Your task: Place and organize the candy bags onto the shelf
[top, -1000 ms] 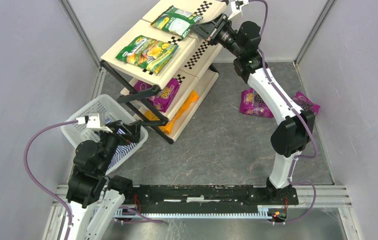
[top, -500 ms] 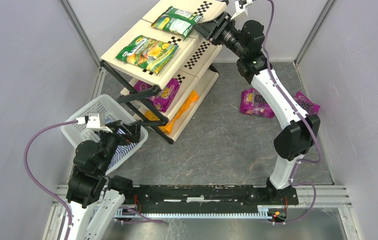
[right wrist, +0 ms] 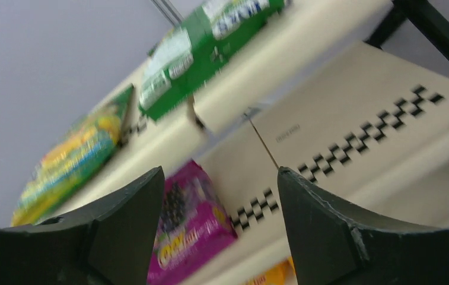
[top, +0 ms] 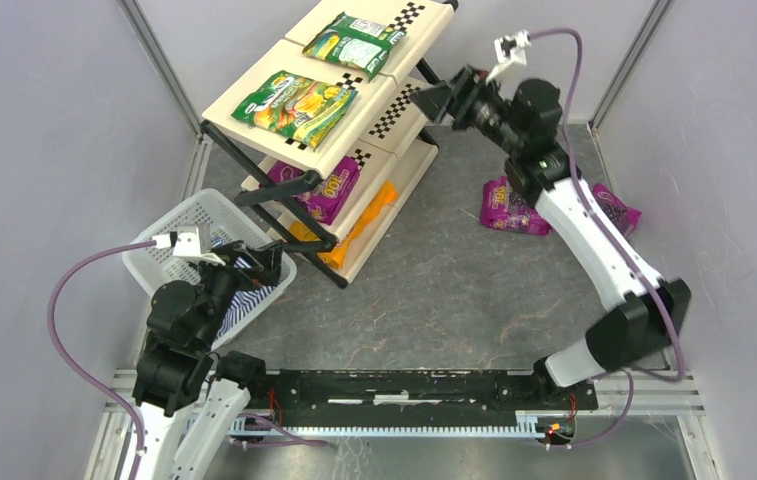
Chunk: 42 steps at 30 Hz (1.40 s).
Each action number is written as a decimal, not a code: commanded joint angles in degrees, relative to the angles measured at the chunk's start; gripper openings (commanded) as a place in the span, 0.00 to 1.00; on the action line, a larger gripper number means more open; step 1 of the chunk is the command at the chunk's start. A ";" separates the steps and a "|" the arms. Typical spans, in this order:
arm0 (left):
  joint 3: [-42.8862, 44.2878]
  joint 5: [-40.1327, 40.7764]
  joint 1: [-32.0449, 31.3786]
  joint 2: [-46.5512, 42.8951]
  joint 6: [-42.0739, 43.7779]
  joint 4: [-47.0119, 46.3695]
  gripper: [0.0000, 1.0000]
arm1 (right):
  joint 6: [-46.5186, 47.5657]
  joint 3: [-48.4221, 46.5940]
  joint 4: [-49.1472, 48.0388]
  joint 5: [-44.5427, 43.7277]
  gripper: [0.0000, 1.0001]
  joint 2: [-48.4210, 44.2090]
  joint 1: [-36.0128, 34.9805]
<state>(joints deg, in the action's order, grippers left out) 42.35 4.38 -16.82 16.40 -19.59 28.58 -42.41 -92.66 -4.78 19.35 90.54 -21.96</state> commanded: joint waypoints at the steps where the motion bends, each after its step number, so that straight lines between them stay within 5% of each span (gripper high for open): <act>1: 0.30 -0.07 0.30 -0.23 3.07 -1.32 1.00 | 12.88 13.71 -2.91 -1.10 0.78 -13.15 0.34; 11: 0.44 0.79 0.30 0.01 2.90 -1.20 1.00 | 23.46 54.59 -2.09 -6.97 0.84 -28.90 6.39; 18: 4.17 2.18 0.30 1.16 1.10 1.73 1.00 | 22.15 64.40 -4.35 -7.45 0.93 -29.56 19.13; 26: 6.80 3.46 0.30 3.19 0.59 3.65 1.00 | 21.04 58.11 -4.93 -9.61 0.98 -22.56 29.15; 42: 11.33 3.86 0.30 11.08 0.48 6.21 1.00 | 27.33 30.78 4.15 -7.50 0.98 5.91 32.04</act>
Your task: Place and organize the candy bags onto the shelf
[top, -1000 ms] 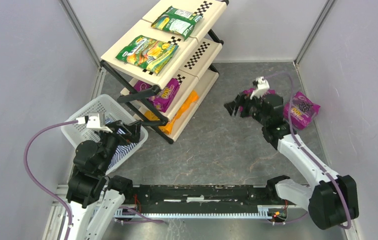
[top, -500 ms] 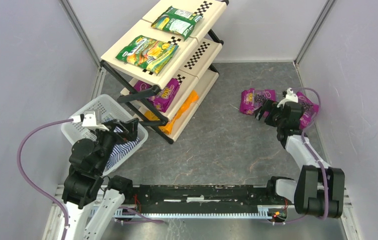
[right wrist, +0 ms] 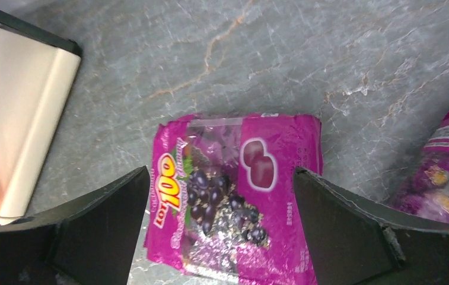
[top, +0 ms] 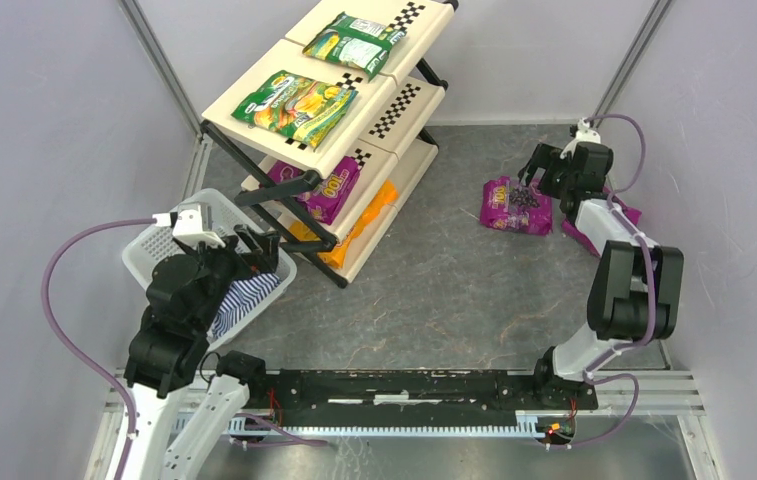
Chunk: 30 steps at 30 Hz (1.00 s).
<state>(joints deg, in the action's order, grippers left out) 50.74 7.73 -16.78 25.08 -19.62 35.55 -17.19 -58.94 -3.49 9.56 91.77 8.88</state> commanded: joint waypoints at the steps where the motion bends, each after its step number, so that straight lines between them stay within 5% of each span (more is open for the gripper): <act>1: 3.30 -0.17 0.25 3.02 -0.18 -0.93 1.00 | 1.99 -2.59 2.31 3.17 0.98 5.65 1.56; 13: 3.71 -2.90 0.25 4.11 -6.66 -2.49 1.00 | -2.59 10.40 -10.44 16.08 0.93 5.74 0.64; 24: 0.45 -6.84 0.25 -0.65 -12.96 -1.53 1.00 | -3.09 20.04 -11.15 15.51 0.92 -1.53 -18.06; 30: 0.07 -11.65 0.25 -1.98 -15.01 0.26 1.00 | -2.05 20.77 -7.94 17.15 0.93 -8.46 -22.26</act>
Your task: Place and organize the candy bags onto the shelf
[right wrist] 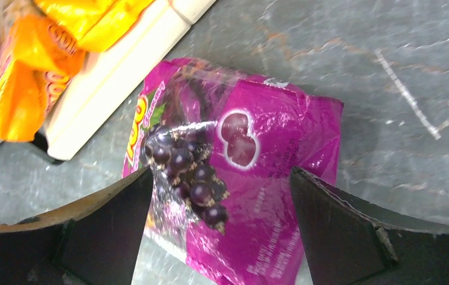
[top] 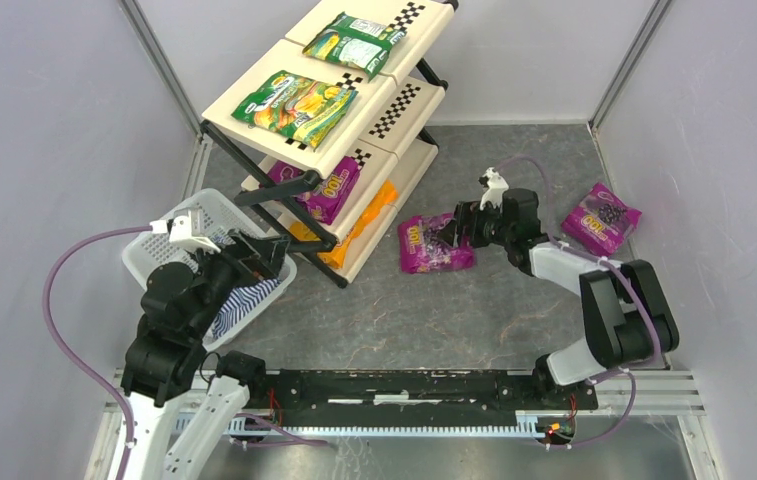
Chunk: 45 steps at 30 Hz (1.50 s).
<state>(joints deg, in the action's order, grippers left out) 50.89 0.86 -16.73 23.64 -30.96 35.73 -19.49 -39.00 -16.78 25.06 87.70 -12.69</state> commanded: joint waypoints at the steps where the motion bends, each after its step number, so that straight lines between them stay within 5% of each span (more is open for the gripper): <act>1: 0.11 -5.61 0.21 -0.52 -3.67 0.53 1.00 | 1.00 1.02 6.49 1.02 0.93 -5.60 -0.75; 6: 0.78 -9.75 0.21 -0.25 -3.17 1.56 1.00 | 3.17 2.18 9.25 -2.95 0.97 -8.21 1.70; 12: 1.38 -12.16 0.26 0.70 -1.90 2.89 1.00 | -1.08 5.52 4.00 6.14 0.98 -6.39 9.07; 18: 1.48 -12.37 0.25 1.20 -0.40 2.97 1.00 | -2.53 4.57 -1.15 16.40 0.98 2.52 9.29; 27: 1.60 -12.64 0.21 1.74 0.53 2.96 1.00 | -14.72 9.38 -19.65 24.88 0.98 9.66 8.38; 36: 1.55 -11.99 0.22 2.72 1.31 2.55 1.00 | -21.21 12.64 -27.27 24.85 0.97 8.75 0.69; 45: 1.41 -10.95 0.25 2.27 1.87 2.96 1.00 | -26.01 14.95 -27.01 18.01 0.98 10.72 5.54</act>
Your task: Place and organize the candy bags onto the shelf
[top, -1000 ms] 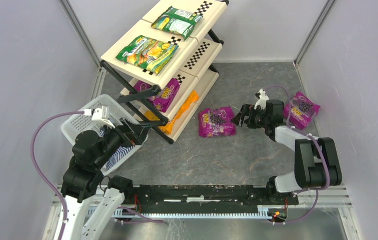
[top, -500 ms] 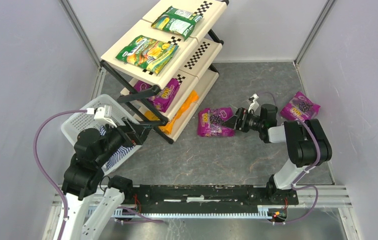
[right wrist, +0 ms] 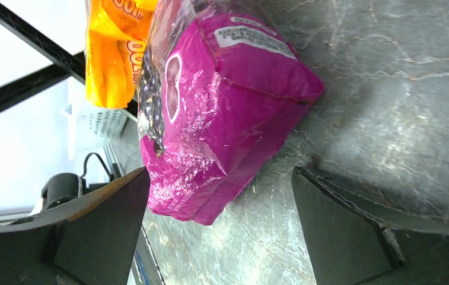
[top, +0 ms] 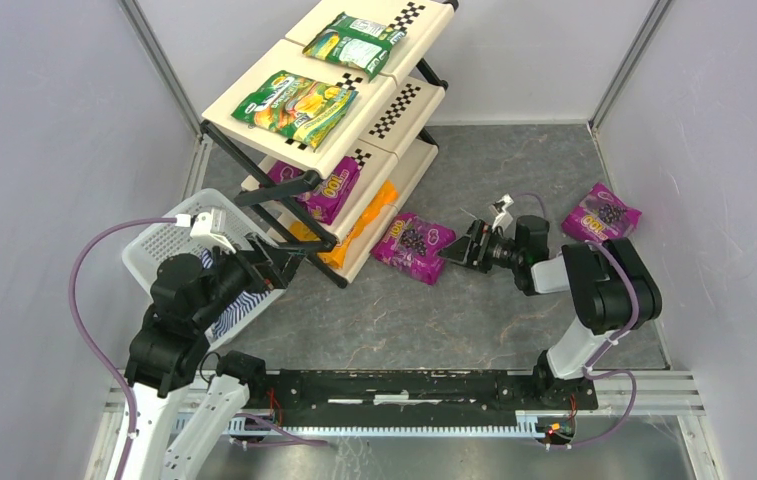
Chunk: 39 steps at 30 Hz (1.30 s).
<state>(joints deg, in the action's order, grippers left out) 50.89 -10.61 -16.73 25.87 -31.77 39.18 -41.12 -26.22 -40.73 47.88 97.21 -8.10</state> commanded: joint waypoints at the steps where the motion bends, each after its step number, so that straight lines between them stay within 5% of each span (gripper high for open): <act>1: 1.38 0.73 0.22 0.12 2.68 -0.49 1.00 | -5.92 2.45 -3.70 -6.06 0.98 1.24 0.78; 15: 0.94 1.35 0.21 0.28 2.94 -0.43 1.00 | -18.34 4.86 -18.47 -12.60 0.89 6.94 -6.83; 24: 0.99 1.30 0.21 -0.41 2.08 -0.48 1.00 | -20.28 7.16 -23.90 -13.01 0.60 4.38 -6.94; 39: 1.32 1.66 0.23 -2.58 1.38 0.95 1.00 | -24.77 9.93 -27.12 -11.86 0.31 -2.18 -7.01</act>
<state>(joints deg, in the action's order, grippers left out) 50.89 -9.30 -16.73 24.23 -30.63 39.57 -64.25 -16.95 -62.92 35.46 97.93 -14.72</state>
